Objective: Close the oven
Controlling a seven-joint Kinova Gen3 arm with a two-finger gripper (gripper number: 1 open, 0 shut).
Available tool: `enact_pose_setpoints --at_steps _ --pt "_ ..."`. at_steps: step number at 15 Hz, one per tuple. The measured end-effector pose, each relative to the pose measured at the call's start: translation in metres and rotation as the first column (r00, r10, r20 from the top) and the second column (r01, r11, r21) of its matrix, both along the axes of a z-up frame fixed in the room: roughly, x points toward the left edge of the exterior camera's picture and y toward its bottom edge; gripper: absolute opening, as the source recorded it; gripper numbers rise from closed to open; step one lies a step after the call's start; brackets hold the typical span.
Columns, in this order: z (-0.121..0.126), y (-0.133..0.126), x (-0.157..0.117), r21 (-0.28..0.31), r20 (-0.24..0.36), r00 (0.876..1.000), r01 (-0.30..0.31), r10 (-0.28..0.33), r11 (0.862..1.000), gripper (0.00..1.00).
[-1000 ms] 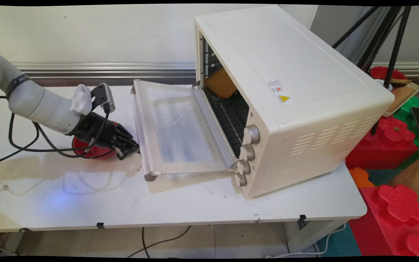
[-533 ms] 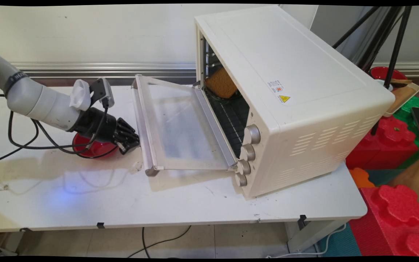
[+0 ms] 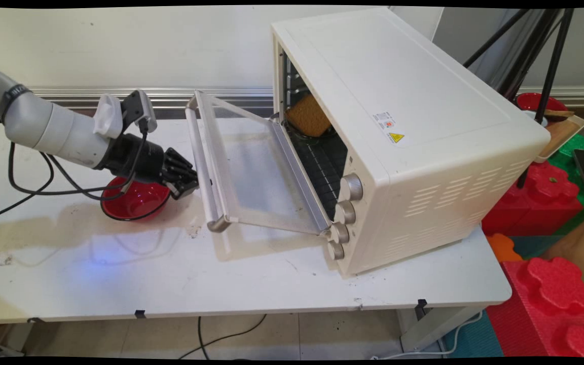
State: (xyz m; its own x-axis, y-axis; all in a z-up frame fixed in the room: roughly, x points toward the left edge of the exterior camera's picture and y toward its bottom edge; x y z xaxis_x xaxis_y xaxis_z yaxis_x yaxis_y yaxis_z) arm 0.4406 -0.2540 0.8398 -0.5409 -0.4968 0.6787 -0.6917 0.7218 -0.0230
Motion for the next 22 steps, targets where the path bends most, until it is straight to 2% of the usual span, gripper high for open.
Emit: enact_pose_setpoints --at_steps 10,22 --pt "0.025 -0.02 -0.009 -0.081 -0.04 0.999 0.003 -0.007 0.997 0.0" --pt "0.053 -0.051 -0.021 -0.173 -0.067 0.997 0.018 -0.03 0.985 0.0"
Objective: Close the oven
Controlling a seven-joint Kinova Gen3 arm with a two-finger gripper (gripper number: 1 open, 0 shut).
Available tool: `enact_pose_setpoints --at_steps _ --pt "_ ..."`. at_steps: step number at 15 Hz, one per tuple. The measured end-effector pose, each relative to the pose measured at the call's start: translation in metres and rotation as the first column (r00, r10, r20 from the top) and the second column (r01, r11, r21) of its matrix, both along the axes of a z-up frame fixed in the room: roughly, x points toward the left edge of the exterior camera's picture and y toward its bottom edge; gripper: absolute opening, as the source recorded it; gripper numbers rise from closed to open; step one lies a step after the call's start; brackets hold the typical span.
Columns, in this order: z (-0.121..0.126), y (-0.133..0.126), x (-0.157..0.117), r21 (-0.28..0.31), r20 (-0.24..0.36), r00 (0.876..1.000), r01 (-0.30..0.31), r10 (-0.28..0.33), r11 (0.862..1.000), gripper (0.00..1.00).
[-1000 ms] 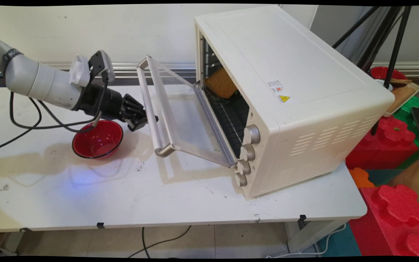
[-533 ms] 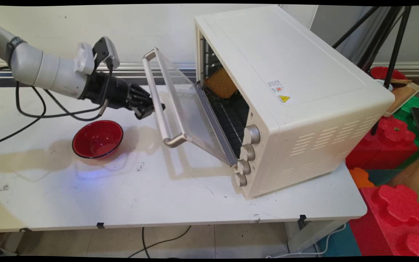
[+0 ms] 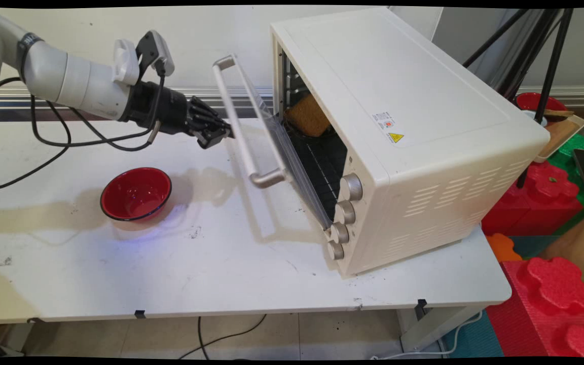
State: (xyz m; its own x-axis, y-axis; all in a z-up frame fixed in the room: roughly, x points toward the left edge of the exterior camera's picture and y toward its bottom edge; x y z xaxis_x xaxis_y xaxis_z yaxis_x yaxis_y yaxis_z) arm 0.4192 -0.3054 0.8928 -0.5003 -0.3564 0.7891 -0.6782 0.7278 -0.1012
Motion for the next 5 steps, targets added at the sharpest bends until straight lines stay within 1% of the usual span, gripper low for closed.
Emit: enact_pose_setpoints --at_steps 5 --pt "0.0055 -0.0067 -0.0014 -0.016 -0.004 1.0 0.0 0.0 1.0 0.0"
